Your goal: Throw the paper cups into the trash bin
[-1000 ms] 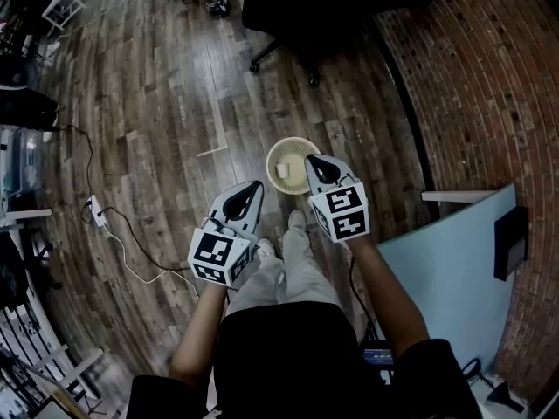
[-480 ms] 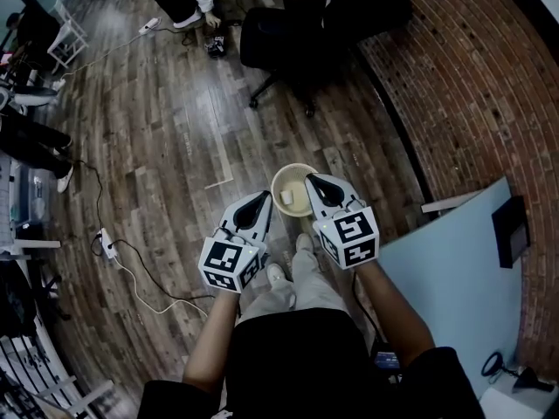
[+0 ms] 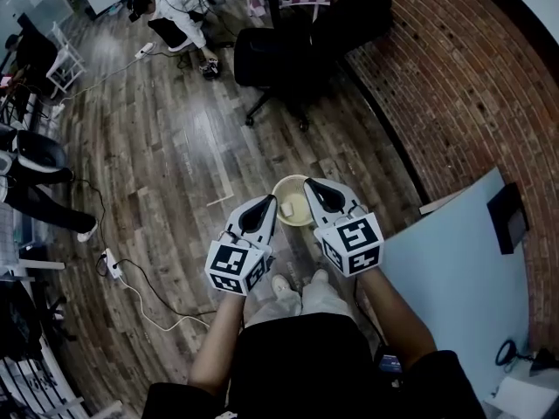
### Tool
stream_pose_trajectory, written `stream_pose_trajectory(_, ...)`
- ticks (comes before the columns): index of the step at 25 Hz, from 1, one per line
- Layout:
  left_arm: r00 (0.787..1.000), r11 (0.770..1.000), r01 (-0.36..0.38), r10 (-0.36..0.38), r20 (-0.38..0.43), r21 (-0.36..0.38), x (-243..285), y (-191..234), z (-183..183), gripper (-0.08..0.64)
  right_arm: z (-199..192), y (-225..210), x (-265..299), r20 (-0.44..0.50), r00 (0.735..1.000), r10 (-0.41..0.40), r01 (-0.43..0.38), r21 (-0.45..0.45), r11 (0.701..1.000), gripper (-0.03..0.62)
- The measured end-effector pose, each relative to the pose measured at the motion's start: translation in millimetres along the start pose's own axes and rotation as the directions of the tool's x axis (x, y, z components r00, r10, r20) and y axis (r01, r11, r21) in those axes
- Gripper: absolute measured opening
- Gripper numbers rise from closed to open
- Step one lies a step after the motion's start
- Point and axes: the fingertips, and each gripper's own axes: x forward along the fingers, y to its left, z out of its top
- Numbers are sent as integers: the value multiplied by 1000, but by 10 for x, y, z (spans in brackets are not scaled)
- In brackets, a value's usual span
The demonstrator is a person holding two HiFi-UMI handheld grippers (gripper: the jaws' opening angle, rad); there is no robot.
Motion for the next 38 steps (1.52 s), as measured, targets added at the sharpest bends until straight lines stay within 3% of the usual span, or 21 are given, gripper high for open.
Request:
stream_pose_trajectory(14,999,998,17,-20,44,58,47,-635,225,9,341,-74,-717,144,990,3,-5,18,1000,5)
stream_pose_trajectory(25,997,994,10,-19,79,106,-18,-1474,348,9,306,-237,-1503,196,980,24,-27,14,1000,5)
stream_pose_trajectory(38,995,990,-4,-10,101,141,-337,-2193,278,9,199,-112,-2290,238,971,35,-34,-8,999,5)
